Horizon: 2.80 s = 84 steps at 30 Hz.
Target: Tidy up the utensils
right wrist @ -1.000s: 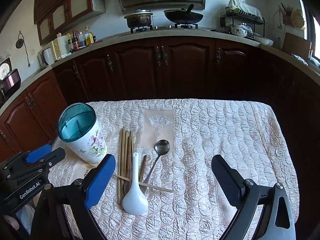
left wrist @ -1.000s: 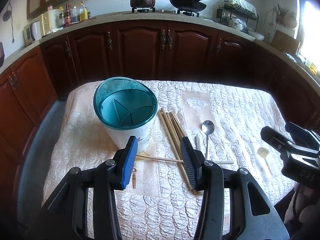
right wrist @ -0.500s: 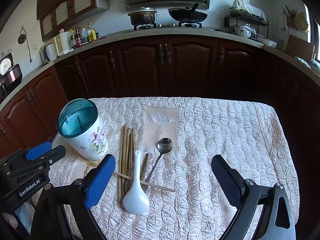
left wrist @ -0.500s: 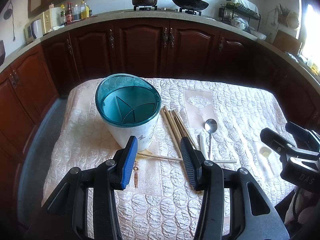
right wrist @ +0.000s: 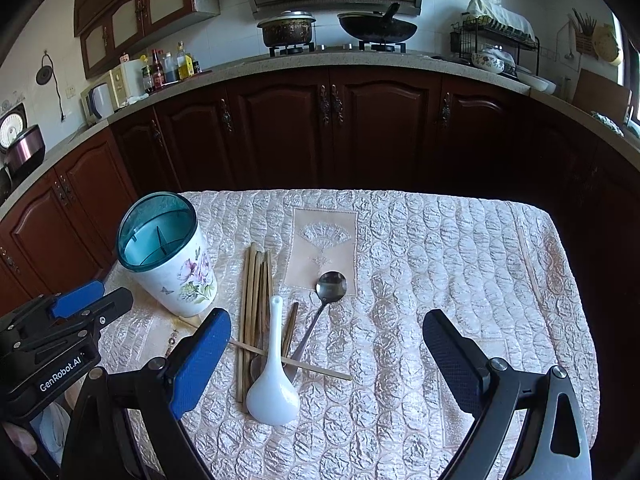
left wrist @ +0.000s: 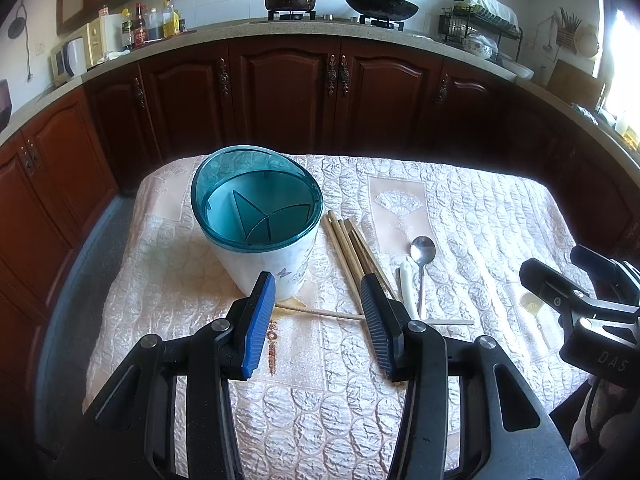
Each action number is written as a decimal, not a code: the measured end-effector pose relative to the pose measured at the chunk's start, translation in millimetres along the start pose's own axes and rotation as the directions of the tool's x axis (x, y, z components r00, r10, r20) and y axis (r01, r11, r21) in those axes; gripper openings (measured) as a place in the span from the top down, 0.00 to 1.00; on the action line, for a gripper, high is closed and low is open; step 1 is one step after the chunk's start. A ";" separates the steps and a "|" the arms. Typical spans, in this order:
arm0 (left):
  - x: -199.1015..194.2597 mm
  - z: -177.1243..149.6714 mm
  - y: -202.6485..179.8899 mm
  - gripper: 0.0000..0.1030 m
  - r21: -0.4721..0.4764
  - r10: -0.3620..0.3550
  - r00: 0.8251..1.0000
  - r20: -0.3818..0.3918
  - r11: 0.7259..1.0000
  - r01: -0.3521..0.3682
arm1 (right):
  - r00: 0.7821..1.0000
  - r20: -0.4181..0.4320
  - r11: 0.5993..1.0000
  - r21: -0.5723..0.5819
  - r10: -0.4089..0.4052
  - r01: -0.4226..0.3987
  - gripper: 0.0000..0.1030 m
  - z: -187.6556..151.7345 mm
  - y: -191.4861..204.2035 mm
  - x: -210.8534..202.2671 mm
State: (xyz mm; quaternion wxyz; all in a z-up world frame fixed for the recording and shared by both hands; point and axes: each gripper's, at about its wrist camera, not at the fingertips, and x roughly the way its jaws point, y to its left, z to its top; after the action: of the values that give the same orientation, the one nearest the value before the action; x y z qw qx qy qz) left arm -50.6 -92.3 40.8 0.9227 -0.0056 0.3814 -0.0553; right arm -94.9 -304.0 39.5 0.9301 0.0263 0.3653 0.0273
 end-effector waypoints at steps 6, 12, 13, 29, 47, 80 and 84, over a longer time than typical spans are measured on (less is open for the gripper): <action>0.3 -0.6 0.4 0.57 0.000 0.002 1.000 -0.001 1.000 -0.002 | 1.000 -0.002 1.000 0.000 -0.003 0.003 0.06 -0.5 0.0 0.8; 1.1 -1.1 0.0 0.57 -0.001 -0.002 1.000 -0.005 1.000 0.002 | 1.000 -0.006 1.000 -0.003 -0.006 0.006 0.06 -2.1 1.0 1.4; 1.4 -1.4 0.0 0.57 -0.002 -0.003 1.000 -0.006 1.000 0.003 | 1.000 -0.006 1.000 -0.003 -0.007 0.007 0.06 -2.5 1.0 1.5; 2.7 -3.2 -4.2 0.57 0.003 -0.004 1.000 -0.009 1.000 0.004 | 1.000 -0.013 1.000 -0.010 -0.017 0.017 0.06 -3.9 -0.4 3.2; 0.9 -5.9 -4.8 0.57 0.005 -0.008 1.000 -0.010 1.000 0.008 | 1.000 -0.014 1.000 -0.009 -0.017 0.017 0.06 -4.7 -0.6 2.7; 1.4 -5.1 -6.4 0.57 0.009 -0.007 1.000 -0.015 1.000 0.007 | 0.999 -0.035 1.000 -0.020 -0.016 0.015 0.06 -6.0 1.6 5.7; 1.6 -5.1 -6.6 0.57 0.009 -0.009 1.000 -0.017 1.000 0.009 | 0.999 -0.035 1.000 -0.022 -0.018 0.017 0.06 -6.0 1.8 5.9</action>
State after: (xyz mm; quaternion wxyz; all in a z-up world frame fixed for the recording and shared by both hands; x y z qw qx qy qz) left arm -53.7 -98.8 36.4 0.9192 -0.0025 0.3889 -0.0611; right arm -94.7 -301.7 31.3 0.9240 0.0124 0.3815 0.0238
